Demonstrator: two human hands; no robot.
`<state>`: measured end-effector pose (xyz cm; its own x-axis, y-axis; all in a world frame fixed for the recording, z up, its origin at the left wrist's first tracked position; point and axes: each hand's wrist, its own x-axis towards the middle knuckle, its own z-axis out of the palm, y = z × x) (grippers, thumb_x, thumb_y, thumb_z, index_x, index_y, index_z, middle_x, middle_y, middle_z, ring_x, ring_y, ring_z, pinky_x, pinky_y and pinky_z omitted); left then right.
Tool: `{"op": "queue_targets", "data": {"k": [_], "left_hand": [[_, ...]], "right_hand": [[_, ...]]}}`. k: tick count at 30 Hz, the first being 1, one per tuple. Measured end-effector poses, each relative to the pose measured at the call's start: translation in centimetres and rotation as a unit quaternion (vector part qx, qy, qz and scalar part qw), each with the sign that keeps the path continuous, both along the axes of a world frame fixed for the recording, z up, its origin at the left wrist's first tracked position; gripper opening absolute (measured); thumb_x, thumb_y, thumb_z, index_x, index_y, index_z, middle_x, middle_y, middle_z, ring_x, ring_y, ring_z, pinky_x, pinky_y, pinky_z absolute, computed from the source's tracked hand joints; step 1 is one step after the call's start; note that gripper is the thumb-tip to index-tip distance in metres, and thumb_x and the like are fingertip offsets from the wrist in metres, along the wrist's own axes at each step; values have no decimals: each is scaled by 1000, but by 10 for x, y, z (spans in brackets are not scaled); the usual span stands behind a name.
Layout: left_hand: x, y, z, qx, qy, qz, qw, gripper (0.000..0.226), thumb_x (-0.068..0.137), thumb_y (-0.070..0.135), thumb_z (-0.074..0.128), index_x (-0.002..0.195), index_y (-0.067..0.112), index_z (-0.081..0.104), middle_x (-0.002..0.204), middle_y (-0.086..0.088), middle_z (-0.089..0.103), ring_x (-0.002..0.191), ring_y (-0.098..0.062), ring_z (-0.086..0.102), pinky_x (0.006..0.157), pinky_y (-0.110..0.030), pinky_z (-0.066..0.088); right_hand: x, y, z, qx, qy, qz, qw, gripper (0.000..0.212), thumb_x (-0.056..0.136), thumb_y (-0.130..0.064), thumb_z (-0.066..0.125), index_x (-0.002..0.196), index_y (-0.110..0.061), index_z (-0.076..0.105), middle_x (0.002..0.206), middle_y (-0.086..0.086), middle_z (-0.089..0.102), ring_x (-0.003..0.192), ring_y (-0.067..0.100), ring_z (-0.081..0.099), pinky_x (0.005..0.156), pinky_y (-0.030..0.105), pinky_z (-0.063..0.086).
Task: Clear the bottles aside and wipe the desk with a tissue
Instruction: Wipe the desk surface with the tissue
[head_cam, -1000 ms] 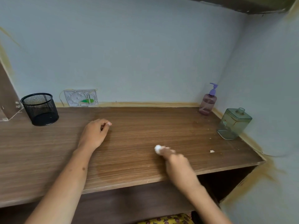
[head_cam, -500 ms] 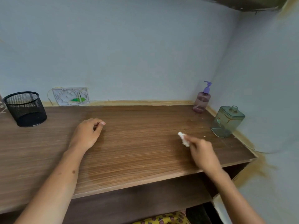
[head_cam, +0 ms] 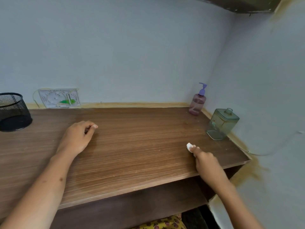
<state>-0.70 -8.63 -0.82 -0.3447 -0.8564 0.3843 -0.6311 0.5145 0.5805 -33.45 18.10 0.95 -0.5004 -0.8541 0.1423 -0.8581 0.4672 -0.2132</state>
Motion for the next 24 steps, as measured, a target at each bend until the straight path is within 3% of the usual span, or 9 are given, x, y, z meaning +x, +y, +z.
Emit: {"op": "queue_targets", "data": {"k": [3,7,10,12,14,15,17,20,24], "left_hand": [[-4,1,2,-1,-11,-3,1000,20,96,26,52,101,23,71,101,0,69,93,-19,61,79,-36,46],[-1,1,1,4,-7,-3,1000,20,96,25,52,100,23,71,101,-2,70,92,-20,61,79,-36,46],[2,2,-1,3,1,5,1000,18,96,24,53,98,24,71,100,-1,70,91,-20,61,78,-34,46],[3,3,-1,6,4,13,1000,18,95,24,53,97,24,71,100,0,70,90,-18,61,77,-33,45],[3,4,0,9,5,12,1000,18,96,24,53,97,24,71,100,1,69,88,-16,60,77,-33,45],[2,4,0,8,6,10,1000,18,96,23,52,96,24,71,99,0,69,88,-16,61,77,-33,45],[2,3,-1,6,11,4,1000,18,95,22,53,95,23,71,98,-1,70,88,-18,62,78,-33,46],[1,0,-1,6,7,-2,1000,18,95,24,53,94,27,70,97,1,70,88,-18,62,78,-34,47],[-2,2,2,1,-4,-4,1000,19,96,25,52,97,25,71,96,2,68,88,-17,60,77,-35,46]], "right_hand": [[53,3,-2,-38,-3,75,996,59,93,8,39,146,-19,37,148,-1,42,135,9,41,110,14,21],[112,-16,0,-7,-46,206,977,64,89,11,39,146,-19,37,150,1,40,137,12,39,114,22,30],[143,-34,12,-67,-243,258,933,45,95,-1,44,131,-25,57,134,-8,57,125,-1,50,106,11,35],[151,-42,22,-87,-498,218,835,33,96,-3,50,124,-17,63,122,-5,66,112,-1,60,96,12,45],[147,-50,28,-110,-730,137,661,29,93,6,51,116,-4,65,111,8,70,100,13,69,88,21,54],[139,-52,31,-127,-789,96,593,28,91,10,51,113,0,65,108,14,70,96,20,70,86,26,57],[120,-50,34,-166,-834,41,525,29,87,13,51,114,5,62,109,23,68,93,28,71,84,33,58],[89,-38,36,-231,-791,17,566,29,88,9,53,114,1,63,114,22,67,105,30,67,89,34,55],[71,-21,31,-212,-499,70,837,28,93,-6,57,113,-23,68,114,-4,71,111,7,64,100,28,49]]}}
